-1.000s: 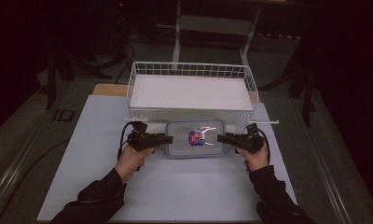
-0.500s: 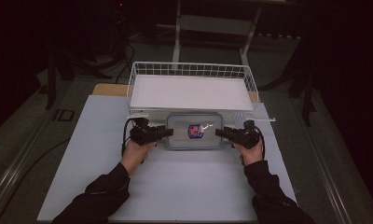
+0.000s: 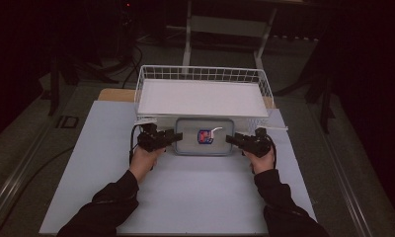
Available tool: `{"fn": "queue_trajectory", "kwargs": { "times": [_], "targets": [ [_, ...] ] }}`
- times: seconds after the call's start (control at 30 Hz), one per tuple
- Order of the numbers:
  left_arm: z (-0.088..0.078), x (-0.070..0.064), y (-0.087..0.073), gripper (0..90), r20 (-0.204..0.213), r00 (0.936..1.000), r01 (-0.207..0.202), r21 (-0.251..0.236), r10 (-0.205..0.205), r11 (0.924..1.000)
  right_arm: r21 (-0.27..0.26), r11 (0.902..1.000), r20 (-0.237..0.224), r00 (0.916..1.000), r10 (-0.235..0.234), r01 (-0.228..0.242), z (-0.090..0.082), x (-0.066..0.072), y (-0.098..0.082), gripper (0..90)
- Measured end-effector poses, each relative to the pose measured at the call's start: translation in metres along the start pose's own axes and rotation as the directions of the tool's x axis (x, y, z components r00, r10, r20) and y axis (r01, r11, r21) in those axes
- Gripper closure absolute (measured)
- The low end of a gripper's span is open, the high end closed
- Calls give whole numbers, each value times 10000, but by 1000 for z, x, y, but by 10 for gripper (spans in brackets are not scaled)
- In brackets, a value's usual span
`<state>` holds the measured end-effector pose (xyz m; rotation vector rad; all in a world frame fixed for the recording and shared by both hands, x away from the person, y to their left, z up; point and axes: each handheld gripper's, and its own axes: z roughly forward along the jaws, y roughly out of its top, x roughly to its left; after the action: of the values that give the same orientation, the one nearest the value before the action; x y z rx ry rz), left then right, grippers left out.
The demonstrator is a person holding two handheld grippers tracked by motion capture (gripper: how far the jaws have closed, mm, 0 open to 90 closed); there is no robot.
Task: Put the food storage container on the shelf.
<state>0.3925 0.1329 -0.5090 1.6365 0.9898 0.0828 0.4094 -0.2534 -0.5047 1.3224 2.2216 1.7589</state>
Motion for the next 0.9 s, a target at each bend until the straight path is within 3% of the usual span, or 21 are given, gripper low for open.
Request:
{"fn": "queue_trajectory", "kwargs": {
  "times": [0.2,0.4,0.5,0.73,0.9],
  "targets": [
    [2,-1,-1,506,-301,9995,-41,-150,36,9999,42,9999,416,9991,119,-121,2,4,3,468],
    [6,-1,0,495,-345,9991,234,-184,-241,9996,172,9998,834,9965,90,-105,14,8,0,362],
    [5,-2,-1,491,-433,9984,340,-262,-351,9991,90,9988,918,9946,475,-486,15,9,1,359],
    [10,-7,-6,425,-638,9973,345,-337,-366,9988,95,9968,1186,9899,773,-790,15,15,0,353],
    [12,-7,-5,414,-847,9942,633,-439,-669,9970,163,9970,1421,9872,723,-754,17,17,1,338]
  ]
}}
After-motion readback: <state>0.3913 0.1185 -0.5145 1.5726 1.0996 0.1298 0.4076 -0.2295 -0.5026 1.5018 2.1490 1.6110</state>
